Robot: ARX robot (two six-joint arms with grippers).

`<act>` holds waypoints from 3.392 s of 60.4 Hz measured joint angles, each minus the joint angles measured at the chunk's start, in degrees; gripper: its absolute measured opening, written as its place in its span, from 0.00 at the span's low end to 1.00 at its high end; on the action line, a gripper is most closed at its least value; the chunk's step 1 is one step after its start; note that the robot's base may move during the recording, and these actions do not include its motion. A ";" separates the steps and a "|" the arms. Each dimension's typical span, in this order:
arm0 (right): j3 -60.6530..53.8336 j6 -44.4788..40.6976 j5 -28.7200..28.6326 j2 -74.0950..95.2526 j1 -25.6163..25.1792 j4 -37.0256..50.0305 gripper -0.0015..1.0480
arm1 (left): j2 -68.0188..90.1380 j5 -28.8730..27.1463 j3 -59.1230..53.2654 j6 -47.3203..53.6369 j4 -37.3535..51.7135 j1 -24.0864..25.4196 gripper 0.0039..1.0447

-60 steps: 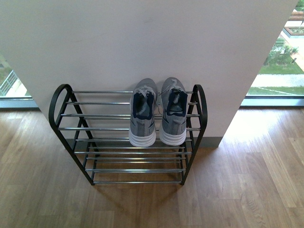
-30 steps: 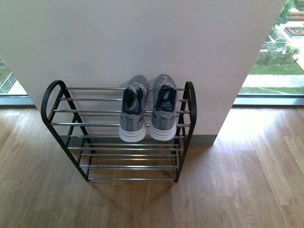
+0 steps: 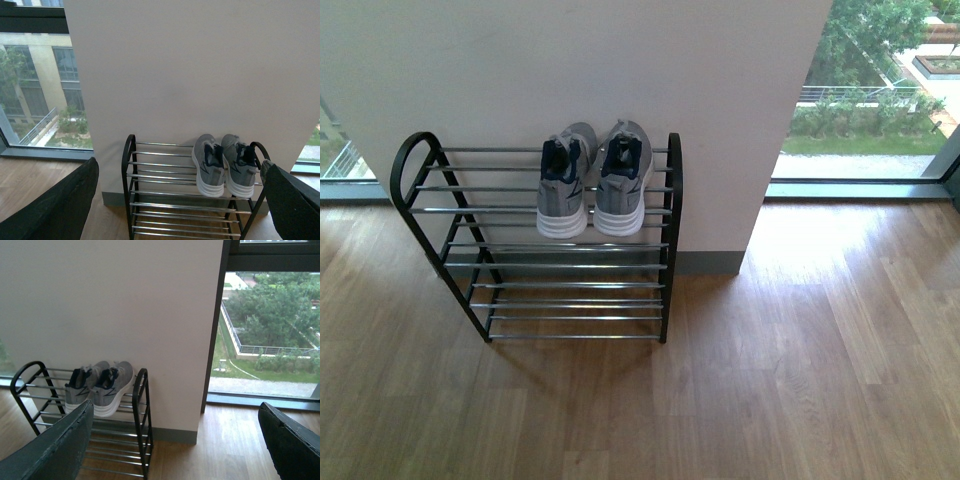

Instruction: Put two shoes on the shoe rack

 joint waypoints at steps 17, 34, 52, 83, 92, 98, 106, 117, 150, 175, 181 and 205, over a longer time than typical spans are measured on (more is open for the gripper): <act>0.00 0.00 -0.02 0.00 0.00 0.00 0.91 | 0.00 -0.02 0.00 0.00 -0.02 0.00 0.91; 0.00 0.02 0.04 0.00 0.00 0.00 0.91 | 0.00 0.09 0.00 0.00 0.00 0.00 0.91; 0.00 0.00 -0.15 0.00 0.00 0.00 0.91 | 0.00 -0.02 0.00 0.00 0.00 0.00 0.91; 0.00 0.00 -0.07 0.00 0.00 0.00 0.91 | -0.02 0.04 0.00 0.02 0.00 0.02 0.91; 0.00 0.00 -0.13 0.00 0.00 0.00 0.91 | 0.00 0.00 0.00 0.00 -0.02 0.00 0.91; 0.00 0.00 -0.15 0.00 0.00 0.00 0.91 | 0.00 -0.02 0.00 0.00 0.00 0.00 0.91; 0.00 0.00 -0.22 0.00 0.00 0.00 0.91 | 0.00 0.00 0.00 0.02 0.00 0.00 0.91; 0.00 0.02 -0.15 0.00 0.00 0.00 0.91 | 0.00 -0.02 0.00 0.00 0.00 0.00 0.91; 0.00 0.00 -0.17 0.00 0.00 0.00 0.91 | 0.00 -0.02 0.00 0.00 0.00 0.00 0.91; 0.00 0.00 -0.63 -0.04 -0.04 -0.09 0.91 | -0.02 -0.31 0.00 0.02 -0.02 0.00 0.91; 0.00 0.00 -0.37 0.00 0.02 -0.09 0.91 | -0.02 -0.17 0.00 0.02 -0.02 0.00 0.91; 0.00 0.00 -0.35 -0.11 0.00 -0.09 0.91 | 0.00 -0.04 0.00 0.04 -0.02 0.00 0.91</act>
